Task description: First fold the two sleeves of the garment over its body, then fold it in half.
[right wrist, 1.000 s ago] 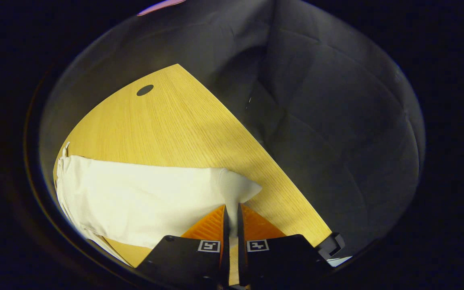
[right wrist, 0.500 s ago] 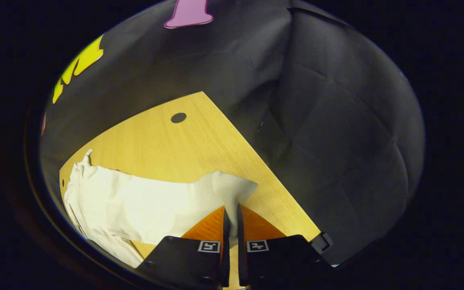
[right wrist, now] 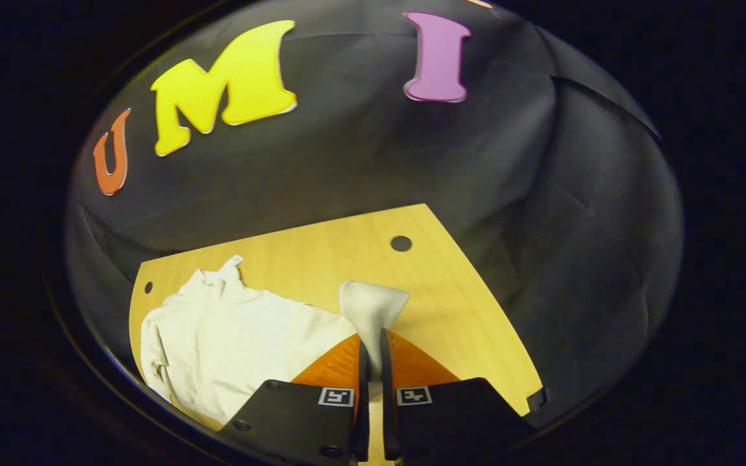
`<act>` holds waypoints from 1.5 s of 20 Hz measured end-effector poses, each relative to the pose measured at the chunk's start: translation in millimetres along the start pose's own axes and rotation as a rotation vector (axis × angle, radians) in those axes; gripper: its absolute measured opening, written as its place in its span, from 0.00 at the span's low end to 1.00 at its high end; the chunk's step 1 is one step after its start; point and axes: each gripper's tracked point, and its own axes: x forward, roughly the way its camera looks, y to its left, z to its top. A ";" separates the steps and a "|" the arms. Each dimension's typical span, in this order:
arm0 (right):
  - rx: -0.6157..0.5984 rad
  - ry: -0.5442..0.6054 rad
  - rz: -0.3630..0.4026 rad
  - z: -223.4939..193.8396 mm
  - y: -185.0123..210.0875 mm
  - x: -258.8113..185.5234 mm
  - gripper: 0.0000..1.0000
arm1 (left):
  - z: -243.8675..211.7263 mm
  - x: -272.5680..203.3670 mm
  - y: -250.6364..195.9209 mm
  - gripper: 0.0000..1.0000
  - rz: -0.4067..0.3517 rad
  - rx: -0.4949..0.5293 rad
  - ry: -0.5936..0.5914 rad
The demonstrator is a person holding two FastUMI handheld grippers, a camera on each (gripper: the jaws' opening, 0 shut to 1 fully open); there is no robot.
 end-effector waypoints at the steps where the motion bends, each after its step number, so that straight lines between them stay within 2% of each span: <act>1: -0.021 -0.007 0.019 5.0 20.4 -3.5 0.09 | -1.9 -3.7 11.1 0.99 0.003 -0.001 -0.001; 8: -0.149 0.008 0.171 -0.3 169.5 -15.4 0.07 | -9.0 -15.7 34.0 0.99 -0.044 -0.009 -0.001; 14: -0.236 0.049 0.331 -33.1 297.2 -4.2 0.09 | -20.9 -19.2 67.0 0.99 -0.007 0.000 0.013; 16: -0.256 0.089 0.365 -52.9 334.7 5.8 0.07 | -21.9 -20.3 77.7 0.99 0.014 0.016 0.015; 17: -0.276 0.099 0.373 -61.0 351.8 11.0 0.09 | -21.4 -21.9 80.8 0.99 0.018 0.024 0.012; 21: -0.343 0.149 0.406 -91.8 406.6 34.1 0.09 | -19.0 -26.7 95.6 0.99 0.037 0.046 0.002; 22: -0.348 0.170 0.426 -102.5 421.3 39.5 0.07 | -22.1 -29.2 99.7 0.99 0.041 0.045 0.009; 26: -0.362 0.259 0.473 -145.3 464.5 57.9 0.09 | -34.9 -34.6 118.5 0.99 0.084 0.037 0.056; 30: -0.365 0.284 0.453 -169.8 487.5 75.8 0.07 | -43.9 -38.6 129.2 0.99 0.113 0.037 0.080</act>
